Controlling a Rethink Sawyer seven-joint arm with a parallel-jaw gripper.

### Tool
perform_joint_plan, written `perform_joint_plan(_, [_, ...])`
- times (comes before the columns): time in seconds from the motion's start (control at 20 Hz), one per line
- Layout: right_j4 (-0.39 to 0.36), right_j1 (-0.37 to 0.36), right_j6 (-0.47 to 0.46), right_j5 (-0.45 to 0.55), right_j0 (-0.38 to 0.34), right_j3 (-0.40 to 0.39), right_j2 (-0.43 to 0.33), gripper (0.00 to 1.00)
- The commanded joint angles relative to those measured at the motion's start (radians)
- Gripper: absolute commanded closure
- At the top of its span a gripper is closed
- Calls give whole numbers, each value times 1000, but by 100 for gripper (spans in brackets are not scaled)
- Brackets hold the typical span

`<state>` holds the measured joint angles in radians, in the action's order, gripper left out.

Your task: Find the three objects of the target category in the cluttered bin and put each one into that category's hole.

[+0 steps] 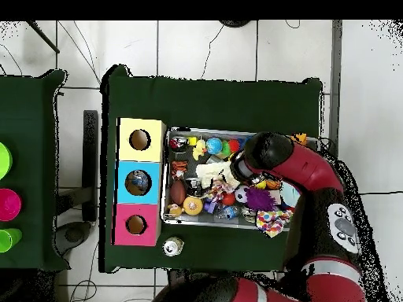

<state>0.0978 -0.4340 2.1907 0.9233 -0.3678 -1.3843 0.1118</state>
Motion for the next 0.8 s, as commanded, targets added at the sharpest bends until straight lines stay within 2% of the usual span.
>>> perform_joint_plan(0.05, [84, -17, 146, 19, 49, -105, -104, 100])
perform_joint_plan(0.25, [103, -22, 144, 12, 67, -111, -88, 100])
perform_joint_plan(0.7, [125, -7, 121, -89, 84, -138, -84, 100])
perform_joint_plan(0.75, [125, -8, 117, -100, 84, -140, -84, 0])
perform_joint_plan(0.8, [121, -7, 108, -102, 83, -137, -86, 0])
